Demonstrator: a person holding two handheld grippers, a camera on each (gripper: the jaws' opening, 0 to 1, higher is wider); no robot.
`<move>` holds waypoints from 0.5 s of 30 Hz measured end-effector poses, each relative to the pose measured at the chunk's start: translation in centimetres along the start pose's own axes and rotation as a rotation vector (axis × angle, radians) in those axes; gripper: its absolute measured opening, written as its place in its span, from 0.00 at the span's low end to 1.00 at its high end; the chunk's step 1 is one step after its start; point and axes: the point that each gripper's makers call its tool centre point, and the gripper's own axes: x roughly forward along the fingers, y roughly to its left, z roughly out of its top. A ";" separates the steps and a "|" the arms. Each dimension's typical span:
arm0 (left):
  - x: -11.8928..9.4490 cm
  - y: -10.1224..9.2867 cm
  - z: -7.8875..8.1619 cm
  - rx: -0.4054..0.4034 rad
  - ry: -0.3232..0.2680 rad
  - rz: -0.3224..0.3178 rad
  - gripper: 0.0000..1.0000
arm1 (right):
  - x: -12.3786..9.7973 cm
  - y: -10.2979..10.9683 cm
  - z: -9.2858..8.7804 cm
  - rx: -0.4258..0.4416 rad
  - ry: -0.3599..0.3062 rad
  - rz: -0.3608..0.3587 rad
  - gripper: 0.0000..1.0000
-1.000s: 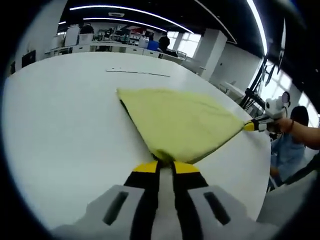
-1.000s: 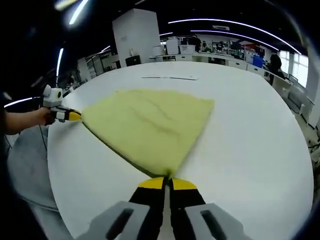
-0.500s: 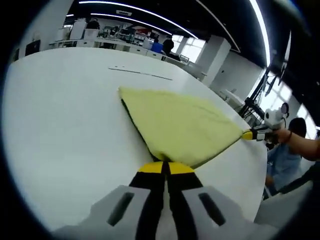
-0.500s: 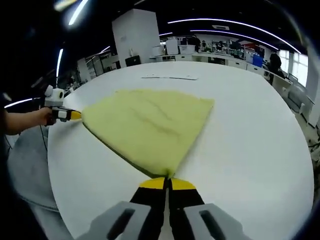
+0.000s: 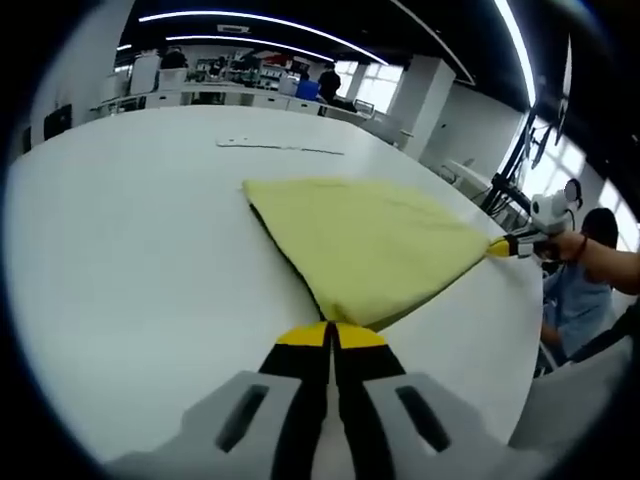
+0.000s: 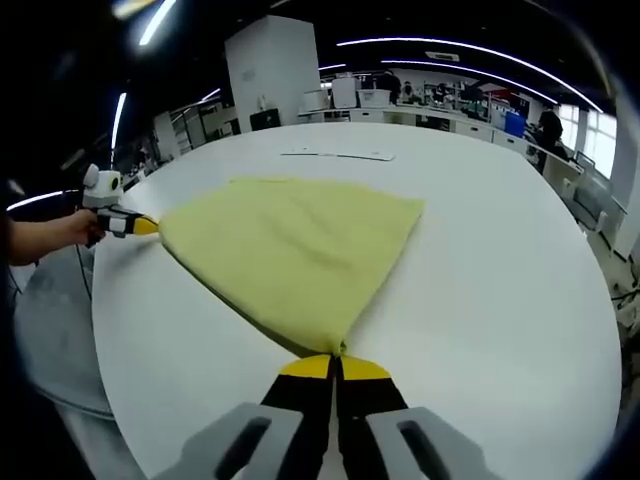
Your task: Fold the garment on the visible template until the final outline fits inside the template.
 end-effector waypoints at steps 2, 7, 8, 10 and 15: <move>-0.4 0.4 0.1 0.045 0.016 0.010 0.00 | 0.0 0.0 0.0 -0.004 0.001 0.002 0.00; -0.7 0.3 0.1 0.126 0.050 0.005 0.00 | -0.2 0.1 0.1 -0.046 0.013 -0.002 0.00; -0.8 0.2 0.1 0.166 0.060 0.010 0.00 | -0.3 0.1 0.1 -0.055 0.015 -0.003 0.00; -0.8 -0.3 -0.1 0.198 0.080 0.003 0.00 | -0.3 0.1 0.1 -0.068 0.017 -0.002 0.00; -0.8 -0.7 -0.9 0.215 0.104 -0.007 0.00 | -0.4 0.1 -0.3 -0.082 0.037 -0.002 0.00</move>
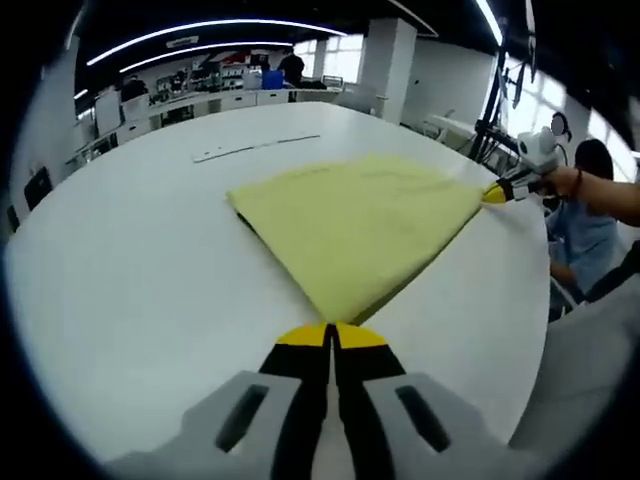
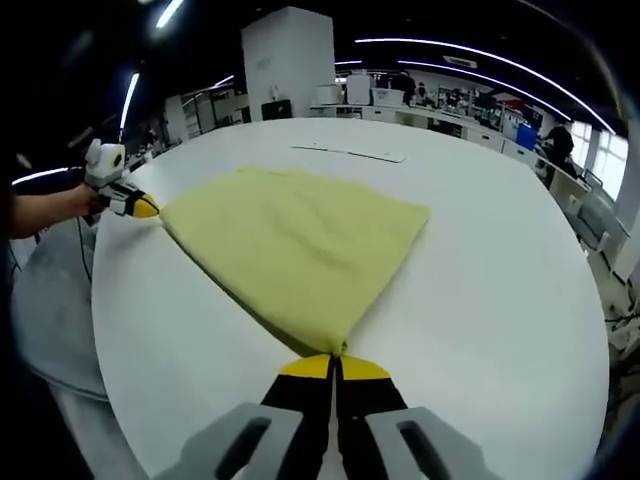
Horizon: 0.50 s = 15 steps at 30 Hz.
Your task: Fold the garment on the visible template until the final outline fits inside the template.
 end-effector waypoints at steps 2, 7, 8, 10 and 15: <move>-0.1 -0.1 -0.3 -0.001 0.006 0.000 0.00 | -0.1 0.0 -0.2 0.005 0.000 0.000 0.00; -0.1 -0.2 -0.5 0.002 0.015 0.000 0.00 | -0.3 0.1 -0.5 0.002 0.005 0.005 0.00; -0.2 -0.3 -0.5 0.004 0.015 0.000 0.00 | -0.3 0.2 -0.6 -0.001 0.008 0.005 0.00; -0.2 -0.3 -0.6 0.006 0.016 0.001 0.00 | -0.4 0.3 -0.7 -0.011 0.013 0.004 0.00; -0.4 -0.6 -0.9 0.000 0.017 0.003 0.00 | -0.5 0.5 -1.0 -0.010 0.018 0.007 0.00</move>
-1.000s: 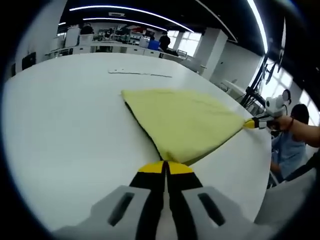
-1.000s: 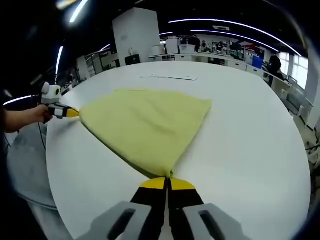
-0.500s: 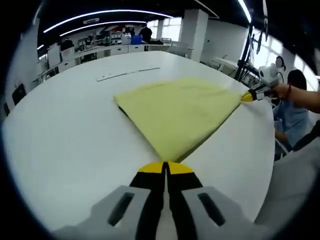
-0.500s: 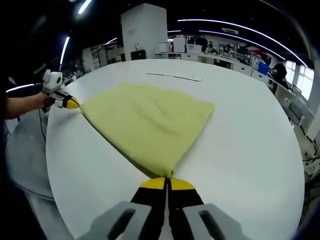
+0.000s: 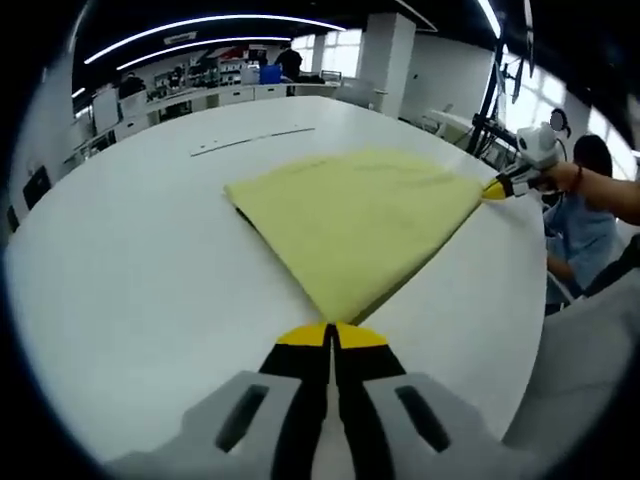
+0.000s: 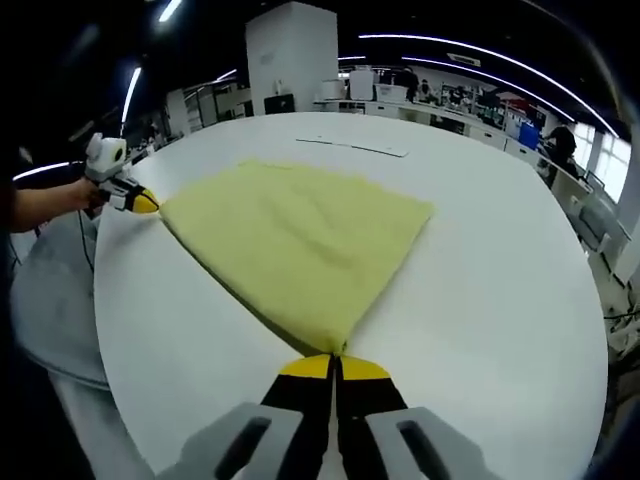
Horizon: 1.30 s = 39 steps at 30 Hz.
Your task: Fold the garment on the visible template until the final outline fits inside the template.
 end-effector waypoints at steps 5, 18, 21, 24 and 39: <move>-0.3 -0.2 -0.4 -0.012 -0.005 -0.001 0.00 | -0.3 0.3 -0.5 -0.001 0.010 0.007 0.00; -0.8 -1.0 -1.0 -0.018 -0.002 -0.003 0.00 | -0.8 0.9 -1.2 0.008 0.019 0.016 0.00; -0.9 -1.1 -1.2 -0.021 0.000 -0.005 0.00 | -0.9 1.0 -1.3 0.005 0.022 0.020 0.00; -1.0 -1.3 -1.3 -0.019 0.001 -0.005 0.00 | -1.0 1.1 -1.5 0.011 0.022 0.025 0.00; -1.0 -1.6 -1.8 -0.103 -0.019 -0.001 0.00 | -1.1 1.4 -2.0 0.079 -0.013 0.040 0.00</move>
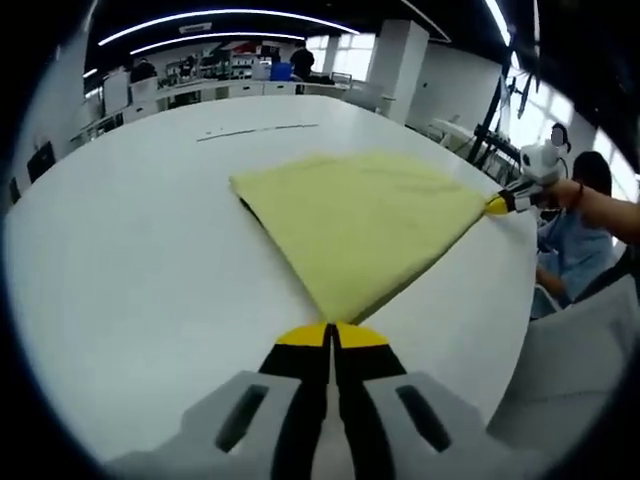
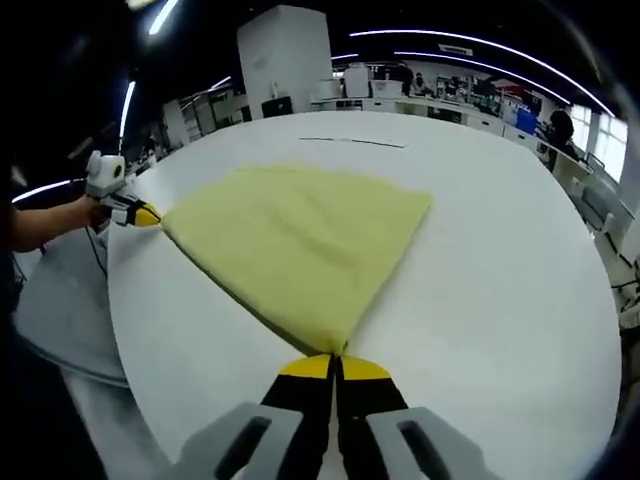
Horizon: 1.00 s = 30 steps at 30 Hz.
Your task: Fold the garment on the visible template until the final outline fits inside the template.
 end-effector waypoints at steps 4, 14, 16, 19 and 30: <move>0.0 -0.1 -0.4 -0.027 0.004 0.002 0.00 | 0.0 0.1 0.0 0.014 -0.007 0.003 0.00; -0.1 -0.3 -0.6 -0.063 -0.032 -0.001 0.22 | 0.0 0.2 0.3 0.010 -0.005 -0.006 0.15; -0.2 -0.4 0.0 -0.032 -0.070 0.002 0.28 | 0.0 0.3 0.4 0.006 -0.006 -0.010 0.24; -0.5 -0.6 0.4 -0.041 -0.086 -0.001 0.36 | -0.1 0.7 0.6 0.003 -0.014 -0.004 0.31; -1.8 -1.8 2.4 -0.019 -0.132 0.001 0.63 | -1.5 2.2 3.1 -0.028 -0.077 0.015 0.61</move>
